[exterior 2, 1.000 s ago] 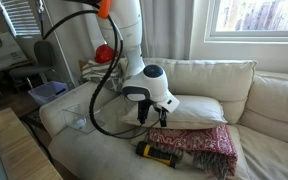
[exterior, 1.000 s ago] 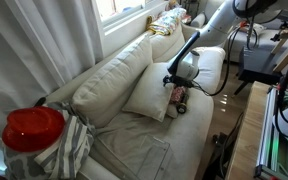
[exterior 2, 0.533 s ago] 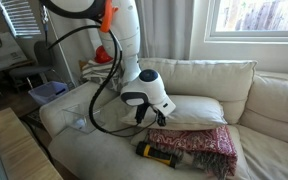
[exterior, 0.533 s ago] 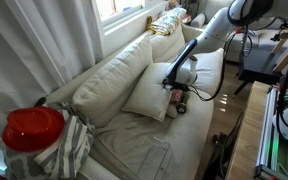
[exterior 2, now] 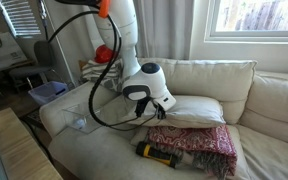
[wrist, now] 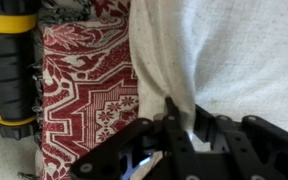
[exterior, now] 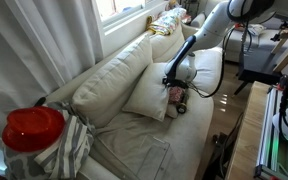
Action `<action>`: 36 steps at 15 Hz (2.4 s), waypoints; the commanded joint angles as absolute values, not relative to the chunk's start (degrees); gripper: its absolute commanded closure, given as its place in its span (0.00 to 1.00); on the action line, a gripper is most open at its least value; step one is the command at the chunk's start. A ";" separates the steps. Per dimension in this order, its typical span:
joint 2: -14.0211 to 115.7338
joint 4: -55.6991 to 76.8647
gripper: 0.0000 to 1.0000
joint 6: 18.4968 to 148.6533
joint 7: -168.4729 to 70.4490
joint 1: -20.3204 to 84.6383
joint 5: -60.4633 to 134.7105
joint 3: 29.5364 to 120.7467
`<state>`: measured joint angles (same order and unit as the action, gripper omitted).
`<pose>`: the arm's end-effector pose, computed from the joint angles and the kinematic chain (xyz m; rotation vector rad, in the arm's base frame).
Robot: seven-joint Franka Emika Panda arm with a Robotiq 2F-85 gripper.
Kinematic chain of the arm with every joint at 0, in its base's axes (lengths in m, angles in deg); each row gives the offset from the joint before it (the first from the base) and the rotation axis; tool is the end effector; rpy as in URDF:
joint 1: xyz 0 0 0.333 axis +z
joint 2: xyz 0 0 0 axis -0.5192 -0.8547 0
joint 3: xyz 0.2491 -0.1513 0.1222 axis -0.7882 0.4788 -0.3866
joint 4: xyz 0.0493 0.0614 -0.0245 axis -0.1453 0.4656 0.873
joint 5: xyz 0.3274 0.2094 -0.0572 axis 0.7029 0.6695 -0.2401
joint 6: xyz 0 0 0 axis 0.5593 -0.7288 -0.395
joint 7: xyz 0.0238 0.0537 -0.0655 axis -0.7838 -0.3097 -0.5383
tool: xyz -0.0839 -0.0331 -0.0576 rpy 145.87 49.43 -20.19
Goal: Pick up the white pillow from the red patterned blanket and put it on the left side of the couch
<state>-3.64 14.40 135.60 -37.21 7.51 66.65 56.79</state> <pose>0.5869 -0.1485 -0.0651 -2.4198 1.5305 -0.4180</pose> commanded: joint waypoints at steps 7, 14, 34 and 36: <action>17.88 27.78 0.97 109.53 -40.14 9.11 66.79 58.75; 27.65 32.86 0.97 101.08 -40.88 16.13 67.81 59.36; 42.01 37.38 0.97 102.28 -37.91 29.39 66.57 66.04; 44.40 38.42 0.97 102.69 -38.28 28.96 67.77 65.61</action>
